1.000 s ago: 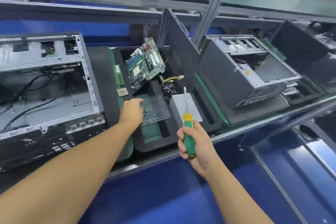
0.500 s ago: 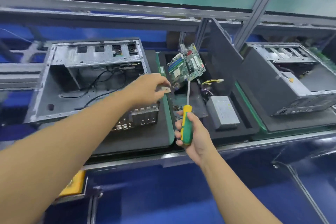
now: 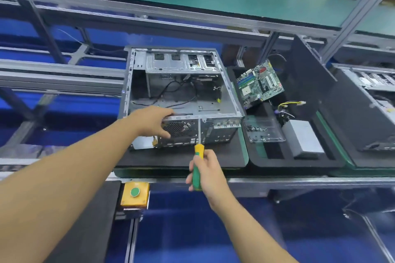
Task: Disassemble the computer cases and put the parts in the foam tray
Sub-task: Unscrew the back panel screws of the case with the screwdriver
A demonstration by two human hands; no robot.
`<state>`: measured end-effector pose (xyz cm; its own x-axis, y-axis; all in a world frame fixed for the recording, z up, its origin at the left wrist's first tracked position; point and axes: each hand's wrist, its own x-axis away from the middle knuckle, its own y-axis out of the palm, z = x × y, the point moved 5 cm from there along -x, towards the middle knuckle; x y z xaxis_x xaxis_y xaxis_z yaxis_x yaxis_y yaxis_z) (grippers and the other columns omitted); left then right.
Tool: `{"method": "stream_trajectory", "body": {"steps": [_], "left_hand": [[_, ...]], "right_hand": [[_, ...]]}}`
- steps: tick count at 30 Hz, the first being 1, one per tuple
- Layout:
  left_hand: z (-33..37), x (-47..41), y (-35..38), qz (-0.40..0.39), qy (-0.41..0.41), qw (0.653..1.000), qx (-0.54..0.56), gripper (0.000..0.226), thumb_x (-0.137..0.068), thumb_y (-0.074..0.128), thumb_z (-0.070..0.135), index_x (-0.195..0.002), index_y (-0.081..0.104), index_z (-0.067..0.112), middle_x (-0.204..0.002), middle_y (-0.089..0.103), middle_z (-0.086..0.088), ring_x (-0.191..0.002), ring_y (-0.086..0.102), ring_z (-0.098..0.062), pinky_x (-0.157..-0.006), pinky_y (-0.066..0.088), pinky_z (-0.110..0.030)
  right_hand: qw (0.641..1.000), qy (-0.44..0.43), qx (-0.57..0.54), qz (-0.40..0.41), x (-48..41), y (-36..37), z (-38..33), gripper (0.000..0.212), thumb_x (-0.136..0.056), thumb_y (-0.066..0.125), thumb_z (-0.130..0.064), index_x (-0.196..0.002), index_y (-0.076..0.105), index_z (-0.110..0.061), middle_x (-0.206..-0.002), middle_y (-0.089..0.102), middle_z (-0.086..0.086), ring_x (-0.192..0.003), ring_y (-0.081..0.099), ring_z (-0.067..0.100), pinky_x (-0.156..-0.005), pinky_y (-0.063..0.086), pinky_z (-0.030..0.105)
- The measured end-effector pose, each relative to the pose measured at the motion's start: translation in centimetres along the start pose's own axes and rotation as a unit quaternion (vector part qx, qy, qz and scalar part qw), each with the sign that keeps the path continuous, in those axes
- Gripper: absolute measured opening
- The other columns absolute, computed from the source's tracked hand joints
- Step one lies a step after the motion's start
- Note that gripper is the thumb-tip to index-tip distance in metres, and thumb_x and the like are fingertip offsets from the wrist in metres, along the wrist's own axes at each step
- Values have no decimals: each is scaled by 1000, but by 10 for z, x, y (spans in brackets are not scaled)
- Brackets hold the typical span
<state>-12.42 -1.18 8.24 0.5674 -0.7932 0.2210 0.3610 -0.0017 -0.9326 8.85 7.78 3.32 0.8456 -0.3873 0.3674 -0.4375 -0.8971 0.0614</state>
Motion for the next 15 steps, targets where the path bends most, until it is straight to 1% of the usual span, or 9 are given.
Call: {"method": "stream_trajectory", "body": {"steps": [2, 4, 6, 7, 10, 11, 13, 15], "left_hand": [[1, -3, 0, 9, 8, 1000, 19, 48, -78, 77, 36, -121, 56, 31, -103, 64, 13, -94, 60, -16, -77, 53, -36], [-1, -6, -1, -17, 21, 999, 44, 42, -80, 75, 25, -119, 59, 27, -102, 66, 5, -88, 63, -17, -74, 53, -36], [-6, -7, -5, -51, 21, 995, 86, 42, -81, 73, 19, -120, 60, 26, -103, 68, 3, -80, 66, -14, -72, 56, -38], [-9, -7, -7, -61, 18, 993, 103, 46, -80, 74, 18, -123, 59, 27, -106, 68, 4, -79, 66, -13, -74, 56, -37], [-17, -9, -10, -47, 27, 994, 91, 55, -79, 78, 22, -131, 60, 24, -119, 67, 4, -91, 62, -11, -80, 47, -27], [-18, -9, -9, -36, 31, 996, 82, 55, -79, 79, 25, -131, 61, 21, -121, 66, 4, -95, 61, -12, -82, 45, -26], [-18, -6, -8, -14, 36, 997, 63, 55, -81, 78, 29, -133, 61, 18, -124, 66, 1, -104, 60, -17, -88, 48, -32], [-17, -3, -8, 7, 42, 998, 52, 54, -83, 76, 28, -134, 61, 16, -126, 66, -2, -109, 60, -22, -92, 50, -37]], "right_hand": [[999, 7, 36, 8, 3, 6, 12, 9, -93, 50, -28, -101, 48, -24, -77, 57, -1, -54, 55, 19, -44, 45, 27], [998, 15, 59, 13, 5, 8, 21, 4, -96, 50, -27, -99, 47, -25, -77, 55, -1, -53, 51, 17, -43, 42, 26], [997, 26, 76, 14, 9, 11, 27, 3, -96, 49, -27, -96, 47, -25, -77, 54, -2, -52, 47, 17, -43, 38, 26], [996, 29, 84, 8, 10, 15, 28, 3, -95, 48, -28, -95, 47, -25, -77, 53, -2, -51, 46, 17, -42, 36, 25], [994, 23, 104, -25, 14, 30, 29, 9, -95, 48, -30, -101, 49, -25, -76, 53, -3, -51, 43, 16, -42, 33, 24], [994, 19, 99, -28, 13, 34, 27, 10, -95, 48, -31, -104, 50, -25, -76, 54, -3, -51, 43, 16, -42, 33, 24], [996, 11, 87, -29, 12, 42, 22, 10, -97, 48, -31, -105, 51, -25, -77, 54, -3, -51, 43, 15, -42, 33, 24], [996, 5, 81, -28, 10, 48, 17, 9, -98, 48, -30, -105, 52, -25, -76, 54, -3, -50, 42, 15, -41, 33, 23]]}}
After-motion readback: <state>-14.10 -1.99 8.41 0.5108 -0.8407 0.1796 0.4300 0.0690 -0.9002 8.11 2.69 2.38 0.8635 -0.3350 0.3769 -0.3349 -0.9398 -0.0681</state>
